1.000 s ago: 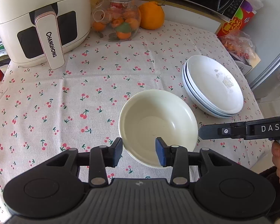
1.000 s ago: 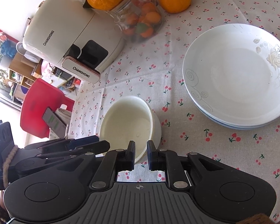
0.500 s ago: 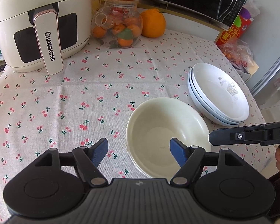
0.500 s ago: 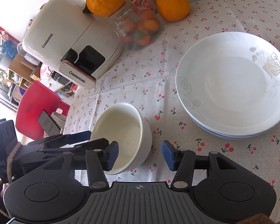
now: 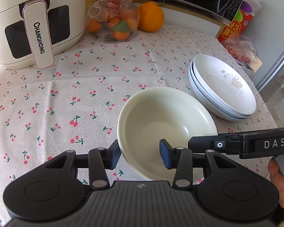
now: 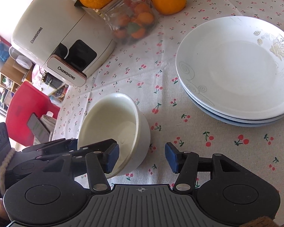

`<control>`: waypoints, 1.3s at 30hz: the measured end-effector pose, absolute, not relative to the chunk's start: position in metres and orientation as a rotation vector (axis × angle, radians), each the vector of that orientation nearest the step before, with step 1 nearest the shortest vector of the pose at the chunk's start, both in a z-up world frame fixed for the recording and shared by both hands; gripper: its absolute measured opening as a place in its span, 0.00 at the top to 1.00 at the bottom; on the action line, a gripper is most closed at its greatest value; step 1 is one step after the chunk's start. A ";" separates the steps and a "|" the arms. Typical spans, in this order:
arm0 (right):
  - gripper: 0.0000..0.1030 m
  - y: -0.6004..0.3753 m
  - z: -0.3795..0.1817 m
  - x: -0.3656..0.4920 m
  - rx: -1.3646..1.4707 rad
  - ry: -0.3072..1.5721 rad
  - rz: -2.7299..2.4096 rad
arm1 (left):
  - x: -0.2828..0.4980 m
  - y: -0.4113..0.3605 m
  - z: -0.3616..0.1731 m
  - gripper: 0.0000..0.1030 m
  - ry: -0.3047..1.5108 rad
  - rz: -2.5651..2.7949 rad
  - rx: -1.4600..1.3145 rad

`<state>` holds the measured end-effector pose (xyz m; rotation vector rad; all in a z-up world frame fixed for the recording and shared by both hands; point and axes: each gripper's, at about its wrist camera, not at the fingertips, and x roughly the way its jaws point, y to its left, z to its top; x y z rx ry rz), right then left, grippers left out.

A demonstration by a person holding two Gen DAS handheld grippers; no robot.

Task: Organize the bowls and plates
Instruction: 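Close both grippers on the rim of the bowl stack and lift it, then carry the bowl stack over and lower it onto the white plate stack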

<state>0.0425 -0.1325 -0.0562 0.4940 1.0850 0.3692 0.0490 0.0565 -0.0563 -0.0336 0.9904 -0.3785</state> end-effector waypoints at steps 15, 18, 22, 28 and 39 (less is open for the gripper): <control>0.66 -0.121 -0.054 0.044 0.434 1.059 0.398 | 0.050 0.060 -0.055 0.80 0.990 -0.338 -0.042; 0.66 -0.124 -0.050 0.045 0.442 1.049 0.399 | 0.049 0.059 -0.052 0.81 0.985 -0.341 -0.047; 0.66 -0.129 -0.042 0.047 0.460 1.029 0.403 | 0.050 0.060 -0.043 0.82 0.975 -0.342 -0.069; 0.66 -0.139 -0.027 0.051 0.496 1.000 0.404 | 0.055 0.055 -0.024 0.83 0.949 -0.344 -0.086; 0.70 -0.178 -0.005 0.064 0.562 0.945 0.317 | 0.074 0.021 -0.007 0.86 0.919 -0.378 -0.086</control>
